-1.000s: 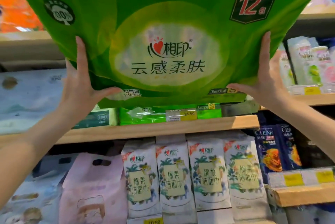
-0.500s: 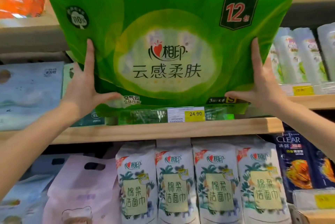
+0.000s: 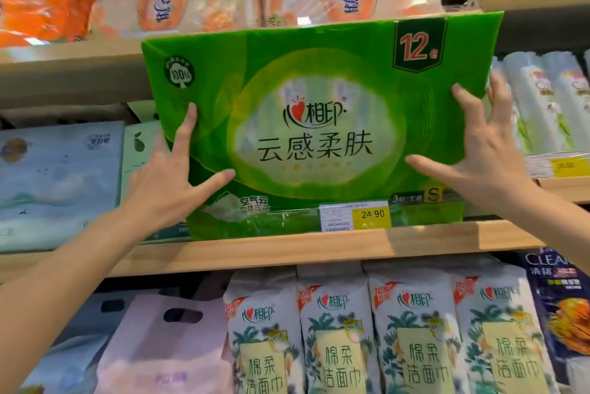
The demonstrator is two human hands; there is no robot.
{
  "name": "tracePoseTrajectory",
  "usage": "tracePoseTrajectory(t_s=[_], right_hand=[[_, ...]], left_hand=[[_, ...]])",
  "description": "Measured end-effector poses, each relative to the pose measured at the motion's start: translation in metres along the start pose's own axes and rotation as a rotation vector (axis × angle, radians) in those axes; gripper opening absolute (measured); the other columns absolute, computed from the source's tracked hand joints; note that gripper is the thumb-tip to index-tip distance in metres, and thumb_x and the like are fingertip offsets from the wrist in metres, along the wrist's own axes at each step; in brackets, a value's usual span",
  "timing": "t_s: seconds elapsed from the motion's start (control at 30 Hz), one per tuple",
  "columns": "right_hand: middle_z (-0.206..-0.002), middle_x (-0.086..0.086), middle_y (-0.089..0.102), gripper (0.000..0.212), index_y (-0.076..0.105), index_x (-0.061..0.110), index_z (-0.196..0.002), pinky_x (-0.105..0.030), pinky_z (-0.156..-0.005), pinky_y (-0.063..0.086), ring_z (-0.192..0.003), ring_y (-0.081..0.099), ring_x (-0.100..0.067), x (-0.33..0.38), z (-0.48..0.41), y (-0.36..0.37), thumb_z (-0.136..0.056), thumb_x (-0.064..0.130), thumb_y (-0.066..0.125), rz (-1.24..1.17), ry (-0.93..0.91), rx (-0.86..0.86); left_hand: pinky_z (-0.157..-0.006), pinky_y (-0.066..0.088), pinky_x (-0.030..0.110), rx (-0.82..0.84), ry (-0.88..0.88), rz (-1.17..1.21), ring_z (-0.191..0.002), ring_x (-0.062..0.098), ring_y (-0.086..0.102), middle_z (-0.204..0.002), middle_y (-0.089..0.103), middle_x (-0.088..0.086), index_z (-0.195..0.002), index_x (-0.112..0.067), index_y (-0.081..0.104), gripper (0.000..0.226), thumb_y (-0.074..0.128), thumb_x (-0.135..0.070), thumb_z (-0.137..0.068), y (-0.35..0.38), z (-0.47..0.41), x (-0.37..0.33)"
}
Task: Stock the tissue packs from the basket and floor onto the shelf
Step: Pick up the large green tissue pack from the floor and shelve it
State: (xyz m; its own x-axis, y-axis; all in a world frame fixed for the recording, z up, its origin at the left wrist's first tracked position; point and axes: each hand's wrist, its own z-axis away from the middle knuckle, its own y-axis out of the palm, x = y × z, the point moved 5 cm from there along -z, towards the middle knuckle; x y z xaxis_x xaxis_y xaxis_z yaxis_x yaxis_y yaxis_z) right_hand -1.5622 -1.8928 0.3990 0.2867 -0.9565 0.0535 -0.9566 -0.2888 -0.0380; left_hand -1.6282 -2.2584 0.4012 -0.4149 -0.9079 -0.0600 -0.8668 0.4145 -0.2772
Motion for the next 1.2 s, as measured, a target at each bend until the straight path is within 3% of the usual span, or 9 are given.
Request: tracePoseTrajectory(t_s=[0.07, 0.13, 0.2, 0.33, 0.47, 0.63, 0.83, 1.03, 1.2], right_hand=[[-0.154, -0.021, 0.002, 0.106, 0.015, 0.011, -0.144, -0.043, -0.114, 0.005, -0.143, 0.002, -0.033, 0.021, -0.011, -0.005, -0.063, 0.056, 0.066, 0.139, -0.108, -0.028], [-0.155, -0.021, -0.001, 0.115, 0.005, 0.020, -0.147, -0.047, -0.114, 0.001, -0.143, -0.001, -0.032, 0.041, -0.026, -0.006, -0.060, 0.057, 0.070, 0.195, -0.182, 0.025], [-0.155, -0.019, -0.009, 0.122, 0.001, 0.033, -0.145, -0.051, -0.112, -0.005, -0.143, -0.009, -0.032, 0.054, -0.038, -0.003, -0.050, 0.075, 0.064, 0.199, -0.170, 0.082], [-0.154, -0.018, -0.014, 0.113, -0.003, 0.041, -0.143, -0.057, -0.108, -0.012, -0.141, -0.015, -0.035, 0.067, -0.056, 0.004, -0.048, 0.090, 0.034, 0.223, -0.149, 0.002], [-0.152, -0.017, 0.012, 0.096, 0.004, 0.039, -0.144, -0.058, -0.110, -0.010, -0.142, -0.001, -0.033, 0.067, -0.073, 0.007, -0.063, 0.087, 0.025, 0.257, -0.160, -0.128], [-0.141, -0.021, 0.028, 0.092, 0.015, 0.033, -0.142, -0.057, -0.112, -0.003, -0.138, 0.014, -0.036, 0.062, -0.079, 0.020, -0.068, 0.086, 0.024, 0.346, -0.169, -0.227], [-0.152, -0.018, 0.016, 0.086, 0.017, 0.033, -0.141, -0.055, -0.113, 0.004, -0.141, 0.010, -0.036, 0.060, -0.078, 0.024, -0.071, 0.082, 0.027, 0.343, -0.128, -0.272], [-0.154, -0.010, 0.020, 0.080, 0.023, 0.036, -0.140, -0.053, -0.113, 0.005, -0.142, 0.012, -0.032, 0.059, -0.076, 0.024, -0.073, 0.077, 0.035, 0.295, -0.120, -0.260], [-0.151, -0.019, 0.018, 0.082, 0.018, 0.037, -0.140, -0.056, -0.111, 0.002, -0.141, 0.011, -0.036, 0.059, -0.087, 0.034, -0.072, 0.079, 0.035, 0.365, -0.157, -0.208]], left_hand=[[-0.107, 0.027, 0.053, -0.137, 0.094, -0.049, -0.141, 0.038, 0.017, -0.155, -0.004, 0.018, -0.146, -0.034, 0.002, 0.087, 0.039, -0.072, -0.078, -0.007, -0.002, -0.003], [-0.116, 0.001, 0.043, -0.229, 0.206, -0.157, -0.144, 0.026, -0.006, -0.156, -0.012, 0.016, -0.145, -0.011, 0.016, 0.087, 0.030, -0.069, -0.083, -0.011, -0.005, -0.011], [-0.113, -0.015, 0.032, -0.272, 0.258, -0.219, -0.143, 0.018, -0.013, -0.157, -0.010, 0.014, -0.143, 0.000, 0.018, 0.092, 0.023, -0.069, -0.083, -0.014, -0.009, -0.022], [-0.113, -0.011, 0.043, -0.331, 0.293, -0.178, -0.144, 0.024, -0.011, -0.158, -0.008, 0.010, -0.148, -0.022, -0.005, 0.085, 0.019, -0.070, -0.082, -0.025, -0.035, -0.050], [-0.108, -0.009, 0.060, -0.417, 0.272, -0.219, -0.144, 0.034, 0.000, -0.157, 0.004, 0.012, -0.147, -0.035, 0.003, 0.080, 0.018, -0.075, -0.079, -0.027, -0.069, -0.069], [-0.110, -0.003, 0.060, -0.514, 0.213, -0.278, -0.137, 0.037, 0.021, -0.144, 0.031, 0.020, -0.145, -0.035, 0.014, 0.079, 0.018, -0.076, -0.078, -0.016, -0.075, -0.067], [-0.112, -0.001, 0.059, -0.532, 0.203, -0.312, -0.142, 0.038, 0.010, -0.153, 0.018, 0.018, -0.142, -0.035, 0.019, 0.077, 0.016, -0.077, -0.078, -0.017, -0.076, -0.067], [-0.112, 0.002, 0.059, -0.481, 0.220, -0.282, -0.142, 0.039, 0.009, -0.154, 0.015, 0.017, -0.142, -0.035, 0.017, 0.076, 0.019, -0.076, -0.078, -0.014, -0.080, -0.065], [-0.110, -0.004, 0.062, -0.393, 0.216, -0.318, -0.143, 0.038, 0.003, -0.154, 0.011, 0.018, -0.145, -0.038, 0.005, 0.080, 0.014, -0.079, -0.077, 0.000, -0.096, -0.058]])
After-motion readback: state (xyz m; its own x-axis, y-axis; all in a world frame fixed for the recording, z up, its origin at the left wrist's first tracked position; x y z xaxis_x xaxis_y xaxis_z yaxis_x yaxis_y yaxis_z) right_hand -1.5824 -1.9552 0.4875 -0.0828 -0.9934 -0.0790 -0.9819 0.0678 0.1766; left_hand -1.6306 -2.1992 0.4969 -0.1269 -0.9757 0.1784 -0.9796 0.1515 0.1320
